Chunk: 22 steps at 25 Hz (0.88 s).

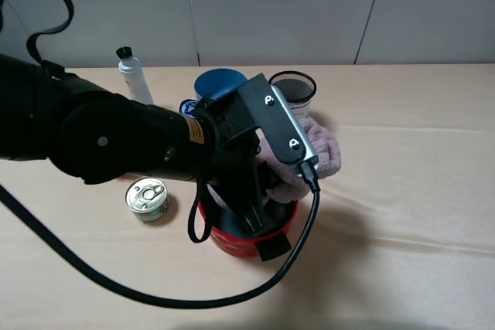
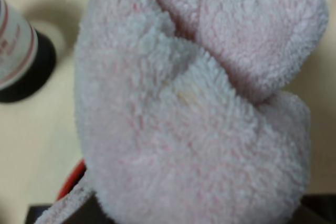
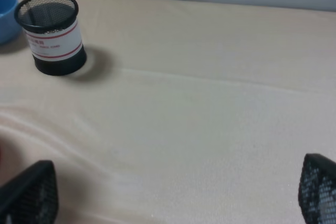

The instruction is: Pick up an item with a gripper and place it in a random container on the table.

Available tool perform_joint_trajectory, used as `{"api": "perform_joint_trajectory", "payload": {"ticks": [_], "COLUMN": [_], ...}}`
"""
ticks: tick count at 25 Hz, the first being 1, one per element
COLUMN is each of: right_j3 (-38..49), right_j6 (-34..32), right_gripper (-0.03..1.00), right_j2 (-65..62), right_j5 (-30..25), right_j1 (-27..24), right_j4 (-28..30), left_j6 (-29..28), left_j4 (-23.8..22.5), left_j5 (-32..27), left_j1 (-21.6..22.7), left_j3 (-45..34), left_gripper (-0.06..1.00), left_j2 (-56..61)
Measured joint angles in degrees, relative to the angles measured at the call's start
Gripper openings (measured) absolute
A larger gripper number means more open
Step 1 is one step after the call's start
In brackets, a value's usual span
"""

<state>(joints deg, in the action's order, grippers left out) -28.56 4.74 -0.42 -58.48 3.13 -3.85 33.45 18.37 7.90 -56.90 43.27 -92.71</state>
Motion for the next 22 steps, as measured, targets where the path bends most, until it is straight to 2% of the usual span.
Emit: {"api": "perform_joint_trajectory", "payload": {"ticks": [22], "right_j3": [0.0], "right_j6": [0.0], "right_gripper": [0.69], "right_j2": [0.0], "right_j5": [0.0], "right_j1": [0.0], "right_j4": [0.0], "left_j6": [-0.1], "left_j4": [1.1], "left_j5": [-2.1], "left_j1": [0.0], "left_j3": [-2.2], "left_gripper": [0.40], "left_j2": [0.0]}}
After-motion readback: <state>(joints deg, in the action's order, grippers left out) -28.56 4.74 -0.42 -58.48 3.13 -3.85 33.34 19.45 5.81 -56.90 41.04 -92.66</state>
